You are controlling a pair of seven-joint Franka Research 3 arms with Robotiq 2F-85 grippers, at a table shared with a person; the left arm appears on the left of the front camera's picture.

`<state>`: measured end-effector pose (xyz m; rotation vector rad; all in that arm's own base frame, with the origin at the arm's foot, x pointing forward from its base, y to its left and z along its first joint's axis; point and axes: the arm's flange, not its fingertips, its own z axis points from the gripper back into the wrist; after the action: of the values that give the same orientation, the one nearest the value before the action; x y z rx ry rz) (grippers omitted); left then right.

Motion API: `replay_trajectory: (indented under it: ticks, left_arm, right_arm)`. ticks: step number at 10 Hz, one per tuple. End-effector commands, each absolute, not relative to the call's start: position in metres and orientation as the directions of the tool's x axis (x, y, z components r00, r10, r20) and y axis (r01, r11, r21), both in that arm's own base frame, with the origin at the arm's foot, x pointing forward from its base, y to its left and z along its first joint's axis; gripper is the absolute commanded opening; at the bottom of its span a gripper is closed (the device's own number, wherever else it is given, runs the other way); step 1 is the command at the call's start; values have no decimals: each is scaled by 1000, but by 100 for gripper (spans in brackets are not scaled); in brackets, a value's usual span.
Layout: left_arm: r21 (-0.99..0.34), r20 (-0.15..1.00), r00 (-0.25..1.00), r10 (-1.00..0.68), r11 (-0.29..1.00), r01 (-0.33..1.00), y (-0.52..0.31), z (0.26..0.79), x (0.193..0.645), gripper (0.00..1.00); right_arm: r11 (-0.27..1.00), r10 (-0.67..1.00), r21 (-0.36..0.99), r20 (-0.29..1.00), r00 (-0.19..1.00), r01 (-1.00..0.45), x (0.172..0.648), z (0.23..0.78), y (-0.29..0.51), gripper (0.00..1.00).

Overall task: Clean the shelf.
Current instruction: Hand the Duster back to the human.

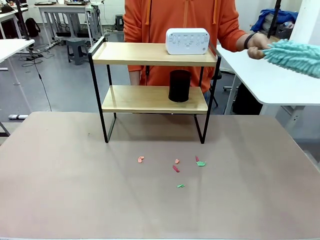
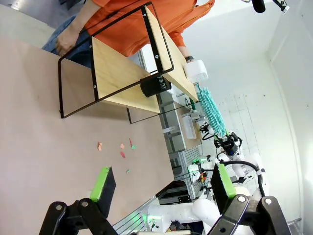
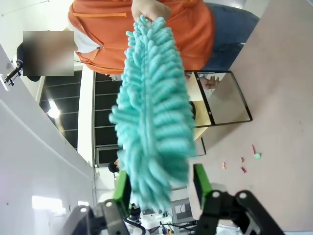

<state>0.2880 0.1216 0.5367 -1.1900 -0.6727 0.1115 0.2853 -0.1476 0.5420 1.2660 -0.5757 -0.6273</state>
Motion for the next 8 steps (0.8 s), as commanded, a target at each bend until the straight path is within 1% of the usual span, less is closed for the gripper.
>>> replay_trajectory:
  ticks: [1,3,5,6,7,8]
  left_arm:
    - [-883,417,803,425,398,249,121,537,286,100]
    - [-883,417,803,425,398,249,121,537,286,100]
    - [-882,424,802,421,391,262,122,537,288,100]
    - [-925,335,863,379,308,223,99,529,300,100]
    - [-920,300,919,255,332,208,72,511,313,100]
    - [-943,223,968,117,276,184,45,496,320,100]
  right_arm:
    - [189,-683,977,59,728,99,279,538,-138,100]
    - [201,-639,978,82,765,63,277,541,-128,100]
    - [237,-550,971,106,829,34,289,541,-100,100]
    - [249,-481,968,110,870,15,301,537,-78,100]
    - [249,-387,968,108,916,-9,318,530,-51,100]
    - [244,-295,969,111,949,-37,334,523,-20,100]
